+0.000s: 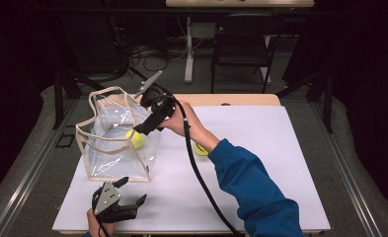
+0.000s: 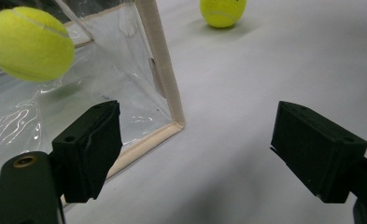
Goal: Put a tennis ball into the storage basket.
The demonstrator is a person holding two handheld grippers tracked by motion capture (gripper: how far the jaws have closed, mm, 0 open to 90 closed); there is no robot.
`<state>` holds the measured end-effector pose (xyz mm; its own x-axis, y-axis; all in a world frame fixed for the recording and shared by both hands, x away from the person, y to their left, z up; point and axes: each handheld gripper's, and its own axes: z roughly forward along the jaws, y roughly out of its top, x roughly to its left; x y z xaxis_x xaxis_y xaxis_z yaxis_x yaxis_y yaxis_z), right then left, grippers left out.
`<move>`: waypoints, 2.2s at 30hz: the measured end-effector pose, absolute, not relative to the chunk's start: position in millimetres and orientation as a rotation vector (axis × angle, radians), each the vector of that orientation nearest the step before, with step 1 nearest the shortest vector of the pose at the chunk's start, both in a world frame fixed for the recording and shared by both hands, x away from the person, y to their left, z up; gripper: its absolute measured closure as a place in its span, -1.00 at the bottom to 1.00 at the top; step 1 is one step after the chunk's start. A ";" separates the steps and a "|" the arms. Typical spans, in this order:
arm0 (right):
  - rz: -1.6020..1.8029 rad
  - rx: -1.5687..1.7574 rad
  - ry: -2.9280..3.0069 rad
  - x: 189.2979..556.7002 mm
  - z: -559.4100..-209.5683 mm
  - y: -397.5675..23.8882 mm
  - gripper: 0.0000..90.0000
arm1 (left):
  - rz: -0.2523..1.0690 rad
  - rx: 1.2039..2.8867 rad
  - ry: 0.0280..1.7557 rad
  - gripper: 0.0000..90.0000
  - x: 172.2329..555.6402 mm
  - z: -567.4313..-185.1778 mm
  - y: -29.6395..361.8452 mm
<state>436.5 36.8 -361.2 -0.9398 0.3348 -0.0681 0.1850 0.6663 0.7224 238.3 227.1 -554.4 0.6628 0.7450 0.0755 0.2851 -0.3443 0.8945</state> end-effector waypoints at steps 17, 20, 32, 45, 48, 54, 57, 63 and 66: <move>1.097 0.470 2.668 426.9 -382.7 -9.0 -1.00 | 0.600 1.919 0.812 -0.64 238.7 -554.9 226.8; 1.093 0.466 2.670 424.5 -386.9 -13.6 -1.00 | 0.600 1.921 0.812 -0.64 239.1 -555.1 226.3; 1.058 0.477 2.678 418.0 -401.8 -29.9 -1.00 | 0.598 1.920 0.811 -0.64 239.1 -555.1 226.3; 1.065 0.509 2.676 409.1 -417.5 -57.7 -1.00 | 0.605 1.921 0.808 -0.64 238.1 -554.3 226.1; 1.055 0.529 2.673 407.6 -422.2 -64.5 -1.00 | 0.615 1.919 0.801 -0.64 237.1 -553.6 226.9; 1.056 0.579 2.670 407.2 -433.3 -79.1 -1.00 | 0.610 1.918 0.799 -0.64 237.8 -554.4 226.5; 1.044 0.615 2.673 408.8 -439.1 -88.3 -1.00 | 0.614 1.908 0.798 -0.64 236.3 -553.7 226.5; 1.030 0.650 2.678 407.3 -448.1 -101.1 -1.00 | 0.607 1.916 0.796 -0.64 236.8 -554.5 226.5; 1.011 0.657 2.674 407.9 -452.3 -105.9 -1.00 | 0.617 1.917 0.788 -0.64 235.2 -553.8 226.4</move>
<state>407.9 -105.9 -452.3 -0.8791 0.4753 -0.0352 0.3330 0.6655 0.6680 235.2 226.4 -553.8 0.6665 0.7398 0.0917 0.2662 -0.3511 0.8977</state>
